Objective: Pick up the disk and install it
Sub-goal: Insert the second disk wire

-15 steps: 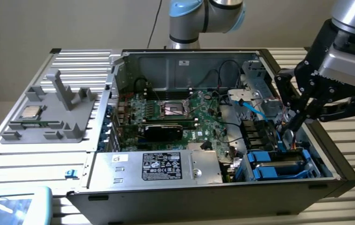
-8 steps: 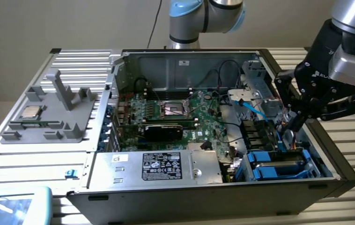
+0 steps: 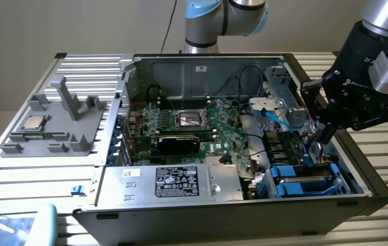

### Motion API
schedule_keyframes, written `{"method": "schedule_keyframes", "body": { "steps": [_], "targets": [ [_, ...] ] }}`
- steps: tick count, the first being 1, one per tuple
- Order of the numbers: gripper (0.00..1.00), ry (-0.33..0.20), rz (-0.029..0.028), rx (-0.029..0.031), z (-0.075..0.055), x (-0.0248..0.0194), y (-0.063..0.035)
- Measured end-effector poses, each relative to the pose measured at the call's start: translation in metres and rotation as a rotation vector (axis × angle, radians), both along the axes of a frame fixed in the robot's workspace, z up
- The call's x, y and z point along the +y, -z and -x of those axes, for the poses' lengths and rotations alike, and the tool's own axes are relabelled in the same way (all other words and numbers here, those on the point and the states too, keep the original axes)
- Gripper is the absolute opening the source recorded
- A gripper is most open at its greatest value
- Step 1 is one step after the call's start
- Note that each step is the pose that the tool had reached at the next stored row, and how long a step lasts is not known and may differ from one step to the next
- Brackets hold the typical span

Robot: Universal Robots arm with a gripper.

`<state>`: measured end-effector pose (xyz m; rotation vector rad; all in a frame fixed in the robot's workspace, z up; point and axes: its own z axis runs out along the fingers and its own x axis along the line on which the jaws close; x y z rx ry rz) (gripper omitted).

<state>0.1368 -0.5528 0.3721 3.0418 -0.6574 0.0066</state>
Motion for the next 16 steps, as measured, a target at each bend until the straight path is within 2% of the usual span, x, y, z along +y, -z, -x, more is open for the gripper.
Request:
{"method": "schedule_keyframes", "body": {
  "steps": [13, 16],
  "targets": [
    [0.11, -0.237, 0.0001, 0.0, 0.0003, 0.0, 0.0],
    [0.11, -0.259, 0.0, 0.0, 0.0002, 0.0, 0.0]
  ]
}}
